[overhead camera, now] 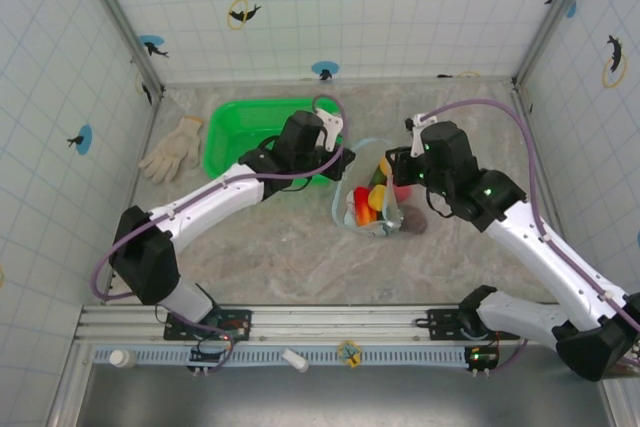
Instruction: Place the food in the zip-top bag and seal the zipper
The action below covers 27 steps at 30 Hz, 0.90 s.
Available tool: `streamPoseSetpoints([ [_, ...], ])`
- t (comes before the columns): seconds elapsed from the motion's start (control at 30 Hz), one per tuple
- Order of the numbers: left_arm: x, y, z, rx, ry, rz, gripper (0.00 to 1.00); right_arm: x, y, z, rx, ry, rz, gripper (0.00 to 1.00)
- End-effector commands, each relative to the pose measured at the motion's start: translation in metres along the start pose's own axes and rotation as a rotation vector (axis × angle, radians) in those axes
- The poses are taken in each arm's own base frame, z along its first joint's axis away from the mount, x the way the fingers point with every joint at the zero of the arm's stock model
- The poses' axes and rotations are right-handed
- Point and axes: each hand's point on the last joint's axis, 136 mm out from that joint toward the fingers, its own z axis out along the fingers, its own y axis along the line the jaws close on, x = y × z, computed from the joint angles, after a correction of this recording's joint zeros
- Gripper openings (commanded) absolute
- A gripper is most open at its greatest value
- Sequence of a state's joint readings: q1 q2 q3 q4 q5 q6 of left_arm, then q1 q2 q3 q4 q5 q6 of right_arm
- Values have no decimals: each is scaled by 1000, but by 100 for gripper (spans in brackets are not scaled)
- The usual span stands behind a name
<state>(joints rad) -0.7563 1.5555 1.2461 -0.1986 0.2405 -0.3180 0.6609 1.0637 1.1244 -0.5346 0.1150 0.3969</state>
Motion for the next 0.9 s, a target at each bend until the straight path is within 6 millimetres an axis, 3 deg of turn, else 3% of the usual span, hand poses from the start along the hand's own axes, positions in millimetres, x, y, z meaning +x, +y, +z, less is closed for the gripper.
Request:
streamPoseSetpoints([
  [0.0, -23, 21, -13, 2, -85, -138, 0, -14, 0, -15, -9, -84, -27, 39],
  [0.1, -16, 53, -18, 17, -97, -289, 0, -8, 3, -23, -46, -109, -68, 47],
  [0.23, -1, 75, -20, 27, -80, -390, 0, 24, 7, -28, -100, -162, -195, 48],
  [0.33, 3, 77, -19, 29, -67, -402, 0, 59, 20, -28, -154, -203, -387, 43],
  [0.5, 15, 86, -14, 16, -34, -423, 0, 133, 62, -18, -275, -209, -848, 40],
  [0.6, 18, 88, -15, 20, -37, -440, 0, 160, 65, -4, -220, -224, -1044, 40],
  [0.87, 22, 86, -12, 57, -16, -456, 0, 155, 80, 11, -222, -426, -1041, 44],
])
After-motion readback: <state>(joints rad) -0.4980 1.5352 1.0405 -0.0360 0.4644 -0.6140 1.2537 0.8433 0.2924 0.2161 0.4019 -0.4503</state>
